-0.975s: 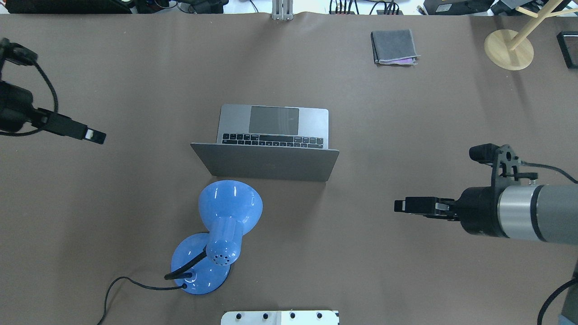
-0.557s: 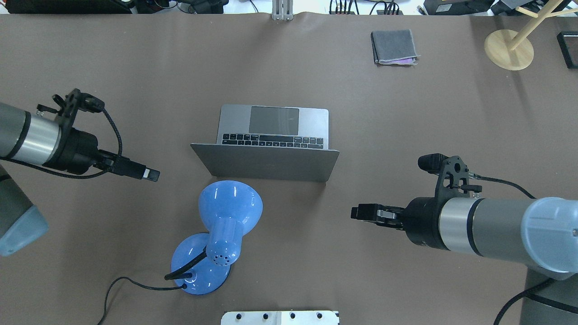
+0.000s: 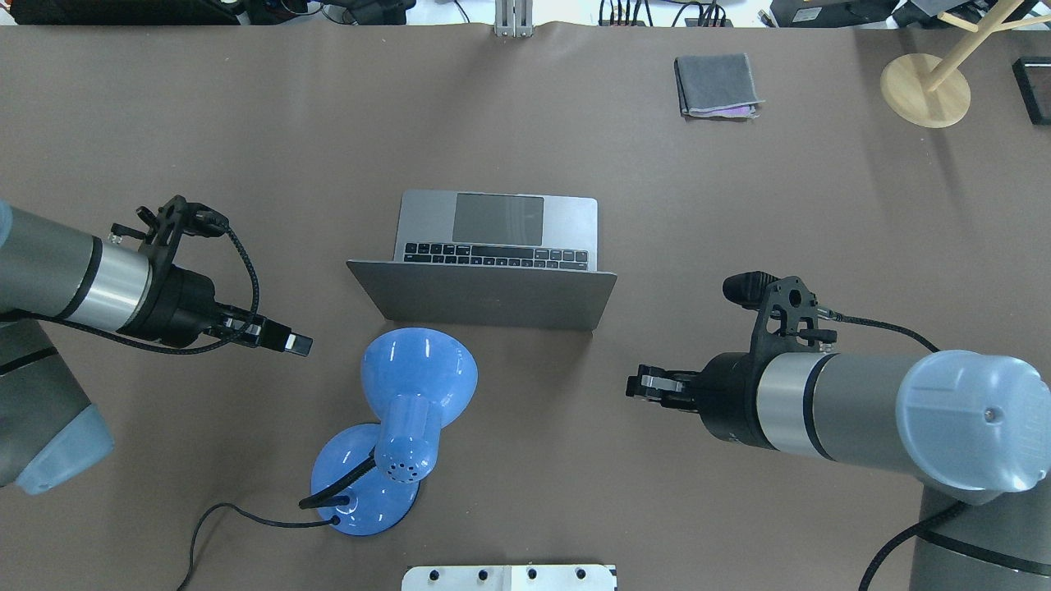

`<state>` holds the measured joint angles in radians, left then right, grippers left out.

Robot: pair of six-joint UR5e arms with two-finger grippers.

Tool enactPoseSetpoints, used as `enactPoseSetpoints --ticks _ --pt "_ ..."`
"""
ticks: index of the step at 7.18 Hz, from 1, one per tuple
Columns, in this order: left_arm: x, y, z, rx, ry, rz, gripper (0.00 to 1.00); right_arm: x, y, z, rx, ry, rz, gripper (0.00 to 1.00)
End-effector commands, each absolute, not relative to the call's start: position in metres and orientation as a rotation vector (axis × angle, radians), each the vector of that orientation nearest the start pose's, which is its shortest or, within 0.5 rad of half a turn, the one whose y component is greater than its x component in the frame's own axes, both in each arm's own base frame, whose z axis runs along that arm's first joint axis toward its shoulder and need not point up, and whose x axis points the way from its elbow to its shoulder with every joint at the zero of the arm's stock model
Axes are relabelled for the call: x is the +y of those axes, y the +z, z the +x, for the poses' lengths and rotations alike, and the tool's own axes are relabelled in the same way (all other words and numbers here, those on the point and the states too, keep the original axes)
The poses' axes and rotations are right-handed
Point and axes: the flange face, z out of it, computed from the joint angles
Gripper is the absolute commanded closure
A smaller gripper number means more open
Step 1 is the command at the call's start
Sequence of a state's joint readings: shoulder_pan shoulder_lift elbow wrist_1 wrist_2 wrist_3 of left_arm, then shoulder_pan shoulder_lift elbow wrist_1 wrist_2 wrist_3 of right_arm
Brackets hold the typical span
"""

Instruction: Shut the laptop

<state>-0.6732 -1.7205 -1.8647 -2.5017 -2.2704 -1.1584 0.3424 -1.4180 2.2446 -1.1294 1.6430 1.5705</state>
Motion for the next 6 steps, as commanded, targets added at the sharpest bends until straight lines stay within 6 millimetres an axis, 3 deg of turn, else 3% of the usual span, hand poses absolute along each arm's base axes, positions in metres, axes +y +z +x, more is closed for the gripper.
enactPoseSetpoints --ticks 1,2,3,6 --pt "-0.371 0.288 0.383 1.474 0.224 0.173 1.0 -0.285 0.218 -0.399 -1.262 0.265 0.183 1.0" --pt "-0.373 0.283 0.387 1.48 0.224 0.182 1.0 -0.301 0.206 -0.416 -1.23 0.283 0.192 1.0" --pt "-0.373 0.282 0.387 1.482 0.226 0.182 1.0 -0.306 0.199 -0.419 -1.215 0.288 0.193 1.0" --pt "-0.379 0.275 0.381 1.489 0.218 0.2 1.0 -0.316 0.202 -0.417 -1.201 0.305 0.202 1.0"
